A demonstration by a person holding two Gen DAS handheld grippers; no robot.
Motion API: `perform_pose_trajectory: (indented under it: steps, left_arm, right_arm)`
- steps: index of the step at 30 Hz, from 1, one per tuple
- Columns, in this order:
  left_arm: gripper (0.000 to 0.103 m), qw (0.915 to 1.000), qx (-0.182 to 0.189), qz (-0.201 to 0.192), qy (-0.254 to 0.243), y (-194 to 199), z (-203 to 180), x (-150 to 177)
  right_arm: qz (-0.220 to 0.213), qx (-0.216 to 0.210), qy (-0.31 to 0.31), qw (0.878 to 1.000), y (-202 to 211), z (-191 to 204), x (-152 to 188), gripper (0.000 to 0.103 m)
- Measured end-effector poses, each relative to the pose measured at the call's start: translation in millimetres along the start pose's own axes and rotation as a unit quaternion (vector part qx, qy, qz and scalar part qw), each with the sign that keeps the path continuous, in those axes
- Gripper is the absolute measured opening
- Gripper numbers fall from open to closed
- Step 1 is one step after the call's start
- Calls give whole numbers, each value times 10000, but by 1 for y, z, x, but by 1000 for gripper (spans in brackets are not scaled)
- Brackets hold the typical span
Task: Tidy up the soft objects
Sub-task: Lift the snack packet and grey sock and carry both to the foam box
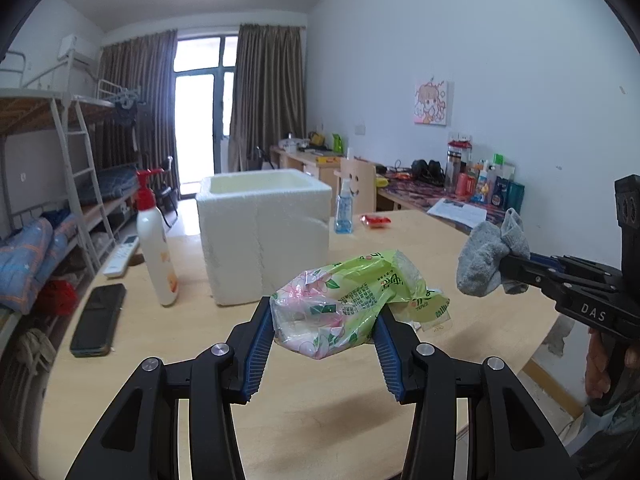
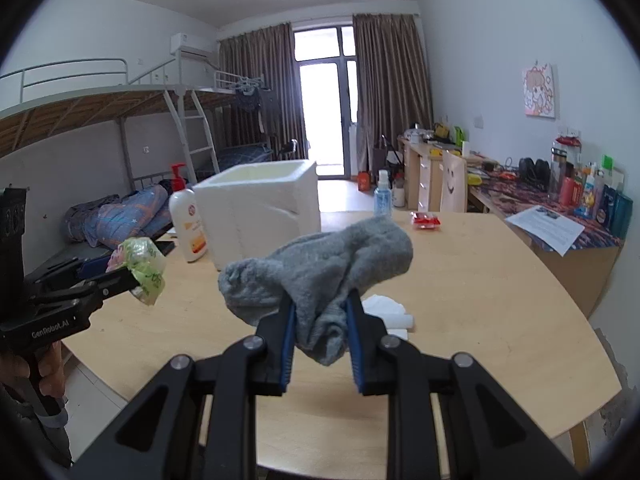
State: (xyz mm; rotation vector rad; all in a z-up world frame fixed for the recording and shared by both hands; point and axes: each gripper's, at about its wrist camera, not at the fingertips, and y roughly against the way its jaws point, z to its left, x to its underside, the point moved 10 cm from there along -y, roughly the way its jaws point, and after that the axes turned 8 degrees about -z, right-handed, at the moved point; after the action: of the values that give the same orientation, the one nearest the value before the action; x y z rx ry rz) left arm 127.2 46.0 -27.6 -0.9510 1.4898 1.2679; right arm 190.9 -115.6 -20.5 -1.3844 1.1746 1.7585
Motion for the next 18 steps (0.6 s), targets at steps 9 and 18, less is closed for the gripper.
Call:
perform_pose_trajectory:
  steps: [9,18]
  left_arm:
    - [49,9991,-204,-353,-122,30,4,-17]
    - [49,9958,-445,-754,-266,55,12,-38]
  right_arm:
    - [-346,-218,157,9990,21,19,-16,27]
    - [-644,-396,322,9966,29,35,-30,27]
